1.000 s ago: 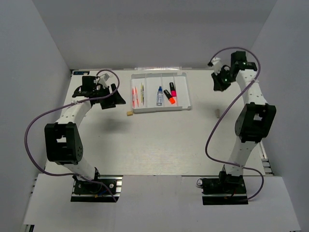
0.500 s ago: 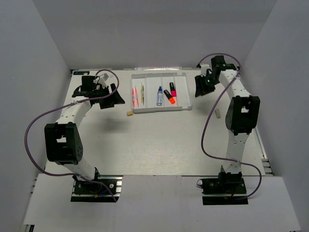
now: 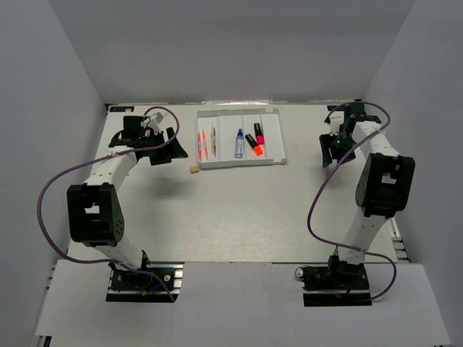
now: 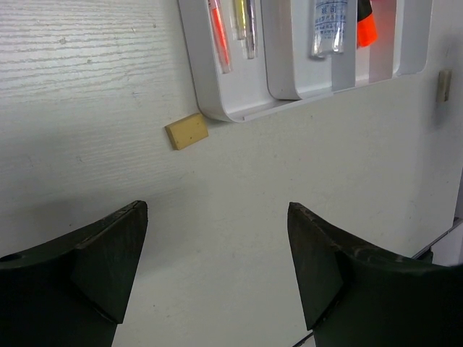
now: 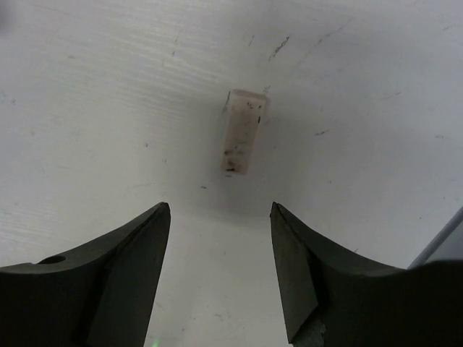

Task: Sort the stationery into containers
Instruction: Pick up the stationery from the center of the board.

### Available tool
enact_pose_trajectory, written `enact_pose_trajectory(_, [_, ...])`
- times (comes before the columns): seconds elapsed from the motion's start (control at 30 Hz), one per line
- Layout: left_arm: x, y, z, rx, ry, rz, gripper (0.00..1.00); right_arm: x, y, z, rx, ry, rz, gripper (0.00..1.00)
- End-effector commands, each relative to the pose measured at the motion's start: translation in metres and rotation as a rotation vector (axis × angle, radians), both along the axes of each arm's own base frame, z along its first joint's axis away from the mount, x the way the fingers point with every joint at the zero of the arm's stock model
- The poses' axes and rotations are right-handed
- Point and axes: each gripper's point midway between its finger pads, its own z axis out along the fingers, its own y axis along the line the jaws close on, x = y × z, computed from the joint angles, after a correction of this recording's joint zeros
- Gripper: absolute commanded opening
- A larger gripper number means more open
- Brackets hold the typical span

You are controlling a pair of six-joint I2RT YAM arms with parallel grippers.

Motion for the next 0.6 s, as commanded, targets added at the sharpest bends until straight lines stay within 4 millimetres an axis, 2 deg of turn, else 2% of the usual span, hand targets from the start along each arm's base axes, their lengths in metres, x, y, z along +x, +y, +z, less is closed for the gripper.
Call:
enact_pose_trajectory(0.0, [0.001, -0.001, 0.024, -0.013, -0.068, -0.018, 0.87, 0.013, -0.011, -0.016, -0.019, -0.008, 0.02, 0.64])
enact_pose_trajectory(0.1, [0.001, -0.001, 0.023, -0.016, -0.072, -0.019, 0.88, 0.017, -0.009, -0.027, -0.001, 0.017, 0.04, 0.63])
enact_pose_trajectory(0.23, [0.001, -0.001, 0.019, -0.015, -0.062, -0.016, 0.88, 0.032, -0.012, -0.034, -0.01, -0.004, 0.044, 0.62])
enact_pose_trajectory(0.33, [0.002, -0.001, 0.017, -0.015, -0.058, -0.018, 0.88, 0.032, -0.014, -0.043, -0.014, 0.015, 0.038, 0.58])
enact_pose_trajectory(0.37, [0.002, -0.001, 0.017, -0.016, -0.058, -0.017, 0.88, 0.031, -0.014, -0.046, -0.017, 0.023, 0.042, 0.56])
enact_pose_trajectory(0.4, [0.002, -0.001, 0.017, -0.018, -0.057, -0.017, 0.88, 0.032, -0.015, -0.048, -0.02, 0.02, 0.039, 0.48])
enact_pose_trajectory(0.47, [0.002, -0.001, 0.015, -0.017, -0.052, -0.016, 0.88, 0.034, -0.016, -0.054, -0.027, 0.024, 0.042, 0.38])
enact_pose_trajectory(0.5, [0.002, 0.0, 0.014, -0.012, -0.049, -0.012, 0.88, 0.035, -0.016, -0.055, -0.033, 0.025, 0.042, 0.29])
enact_pose_trajectory(0.57, [0.003, 0.001, 0.013, -0.009, -0.047, -0.004, 0.88, 0.032, -0.017, -0.061, -0.042, 0.043, 0.039, 0.24])
